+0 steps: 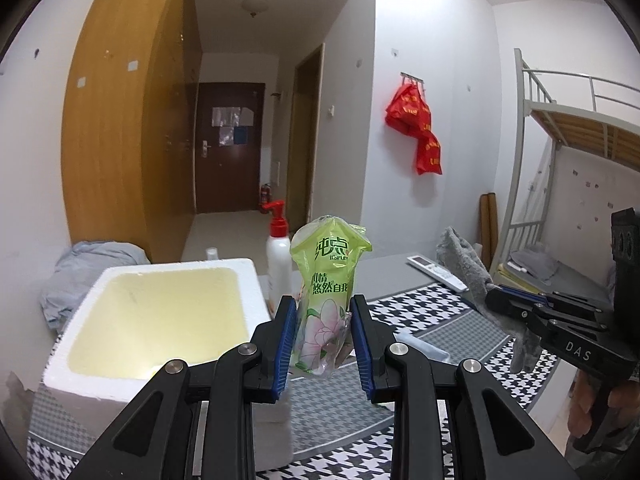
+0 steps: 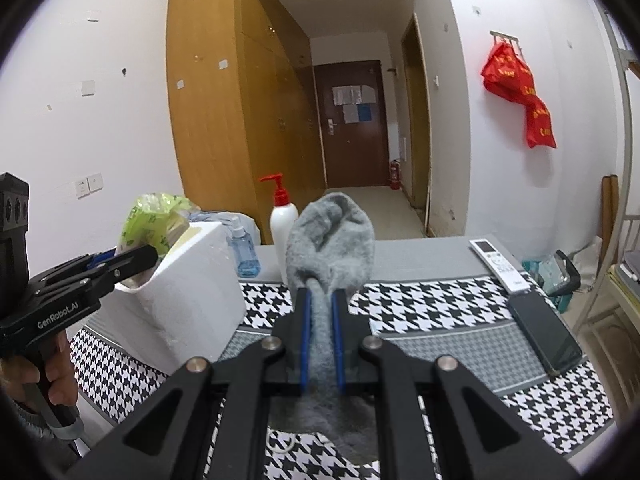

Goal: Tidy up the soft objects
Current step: 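Carry the green bag over the foam box while the right gripper carries the grey sock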

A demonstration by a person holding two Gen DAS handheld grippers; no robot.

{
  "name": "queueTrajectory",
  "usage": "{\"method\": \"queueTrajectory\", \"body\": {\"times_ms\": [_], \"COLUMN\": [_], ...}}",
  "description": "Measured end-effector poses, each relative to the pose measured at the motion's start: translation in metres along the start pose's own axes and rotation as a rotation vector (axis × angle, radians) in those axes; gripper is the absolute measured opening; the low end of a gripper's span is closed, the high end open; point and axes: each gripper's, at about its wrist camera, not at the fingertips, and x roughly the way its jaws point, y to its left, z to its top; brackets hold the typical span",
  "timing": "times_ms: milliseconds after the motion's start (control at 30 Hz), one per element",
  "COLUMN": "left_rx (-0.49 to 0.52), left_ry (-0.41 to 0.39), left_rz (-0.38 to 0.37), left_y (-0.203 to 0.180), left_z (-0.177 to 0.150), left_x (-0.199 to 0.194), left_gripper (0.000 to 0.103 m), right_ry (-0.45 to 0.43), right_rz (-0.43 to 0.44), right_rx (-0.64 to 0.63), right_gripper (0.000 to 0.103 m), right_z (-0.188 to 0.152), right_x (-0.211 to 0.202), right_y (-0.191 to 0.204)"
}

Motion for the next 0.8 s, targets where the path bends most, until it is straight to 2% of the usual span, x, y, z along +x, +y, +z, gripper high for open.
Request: {"method": "queueTrajectory", "body": {"times_ms": [333, 800], "left_rx": [-0.001, -0.034], "left_ry": [-0.016, 0.003], "left_rz": [0.043, 0.135], "left_y": [0.012, 0.035], "left_z": [0.003, 0.013], "left_x": [-0.007, -0.009], "left_gripper": [0.030, 0.030], "right_ry": [-0.012, -0.011], "right_rz": [0.034, 0.097], "right_rx": [-0.025, -0.042], "right_gripper": [0.013, 0.013], "right_z": [0.006, 0.018], "right_x": [0.008, 0.026], "right_y": [0.012, 0.028]}}
